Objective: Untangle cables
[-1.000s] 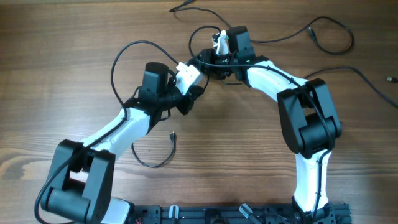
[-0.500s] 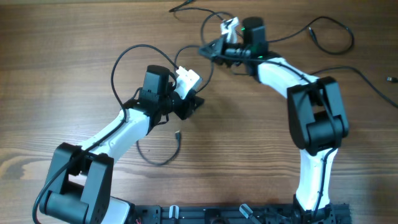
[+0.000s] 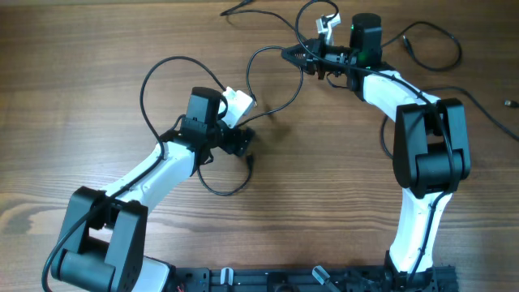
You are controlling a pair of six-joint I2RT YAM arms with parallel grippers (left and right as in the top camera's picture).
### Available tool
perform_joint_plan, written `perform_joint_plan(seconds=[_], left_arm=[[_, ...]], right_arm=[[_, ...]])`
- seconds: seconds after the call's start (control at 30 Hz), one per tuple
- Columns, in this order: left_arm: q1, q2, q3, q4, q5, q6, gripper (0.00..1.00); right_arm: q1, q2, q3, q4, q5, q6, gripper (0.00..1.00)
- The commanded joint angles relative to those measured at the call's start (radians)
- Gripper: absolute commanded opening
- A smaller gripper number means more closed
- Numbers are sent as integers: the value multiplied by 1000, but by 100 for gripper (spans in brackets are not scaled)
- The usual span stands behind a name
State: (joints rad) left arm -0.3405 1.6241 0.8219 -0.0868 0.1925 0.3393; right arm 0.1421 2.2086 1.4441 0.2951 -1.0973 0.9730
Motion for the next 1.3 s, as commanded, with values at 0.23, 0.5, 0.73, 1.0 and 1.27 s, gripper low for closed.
perform_joint_plan(seconds=[0.23,0.5,0.73,1.0,1.27], left_arm=[[-2,138,-3,-61,-116,84,77],[-2,138,-3,-188,-124,84,4],[-2,66,-3,-156,-135,103,4],[-2,-163,-3,-31,-193,103,4],[14,-223,-3,-29,-324,229,4]], right_arm=[[4,19,1,249,-117,186,4],[-14,19,1,277,-98,216,4],[-77,19,1,277,-106,216,4],[-135,16,1,277,-103,224,5],[-172,-42,1,216,46,236,5]])
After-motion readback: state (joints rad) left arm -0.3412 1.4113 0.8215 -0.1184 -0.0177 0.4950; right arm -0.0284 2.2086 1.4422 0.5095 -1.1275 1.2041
